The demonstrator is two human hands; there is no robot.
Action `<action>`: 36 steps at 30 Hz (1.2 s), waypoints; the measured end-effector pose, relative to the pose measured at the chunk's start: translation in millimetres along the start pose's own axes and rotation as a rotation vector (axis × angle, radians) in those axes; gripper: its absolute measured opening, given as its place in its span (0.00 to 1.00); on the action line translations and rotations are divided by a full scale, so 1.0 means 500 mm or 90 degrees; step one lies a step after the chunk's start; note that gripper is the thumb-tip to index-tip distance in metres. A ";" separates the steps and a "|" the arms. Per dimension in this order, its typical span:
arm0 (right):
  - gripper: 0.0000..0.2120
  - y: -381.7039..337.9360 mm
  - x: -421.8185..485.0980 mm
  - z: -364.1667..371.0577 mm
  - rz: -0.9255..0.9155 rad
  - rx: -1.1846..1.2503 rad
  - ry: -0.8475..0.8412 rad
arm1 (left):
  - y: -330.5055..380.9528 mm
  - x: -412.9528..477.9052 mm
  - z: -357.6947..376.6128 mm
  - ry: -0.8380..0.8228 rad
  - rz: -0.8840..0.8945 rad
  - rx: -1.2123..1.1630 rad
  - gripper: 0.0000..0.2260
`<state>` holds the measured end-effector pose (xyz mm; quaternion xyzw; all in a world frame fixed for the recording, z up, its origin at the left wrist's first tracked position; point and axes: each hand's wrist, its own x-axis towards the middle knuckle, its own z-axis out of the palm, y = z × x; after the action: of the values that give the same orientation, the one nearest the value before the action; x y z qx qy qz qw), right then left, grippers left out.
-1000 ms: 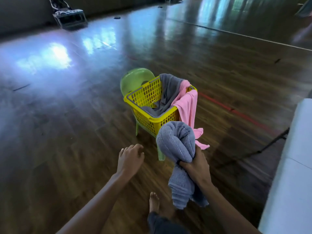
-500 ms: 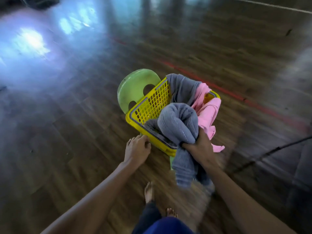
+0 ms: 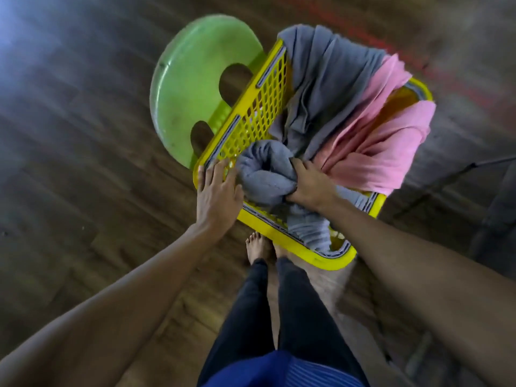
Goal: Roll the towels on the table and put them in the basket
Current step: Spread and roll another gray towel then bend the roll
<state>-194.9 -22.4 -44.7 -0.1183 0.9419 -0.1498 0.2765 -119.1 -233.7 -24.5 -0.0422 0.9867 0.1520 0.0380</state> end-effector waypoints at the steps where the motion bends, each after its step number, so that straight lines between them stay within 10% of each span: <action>1: 0.47 0.007 0.018 0.025 -0.021 -0.025 -0.012 | -0.010 0.008 0.017 -0.001 0.013 0.004 0.18; 22: 0.50 0.075 0.090 0.209 0.073 -0.098 -0.088 | -0.030 0.017 0.104 -0.044 0.019 0.067 0.16; 36: 0.10 0.012 -0.246 -0.023 0.231 0.372 0.219 | 0.146 -0.006 -0.039 -0.129 0.119 -0.093 0.11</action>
<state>-101.3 23.3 22.4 0.1613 0.8978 -0.3778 0.1586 -124.1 -169.9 16.1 0.0631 0.9637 0.2300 0.1198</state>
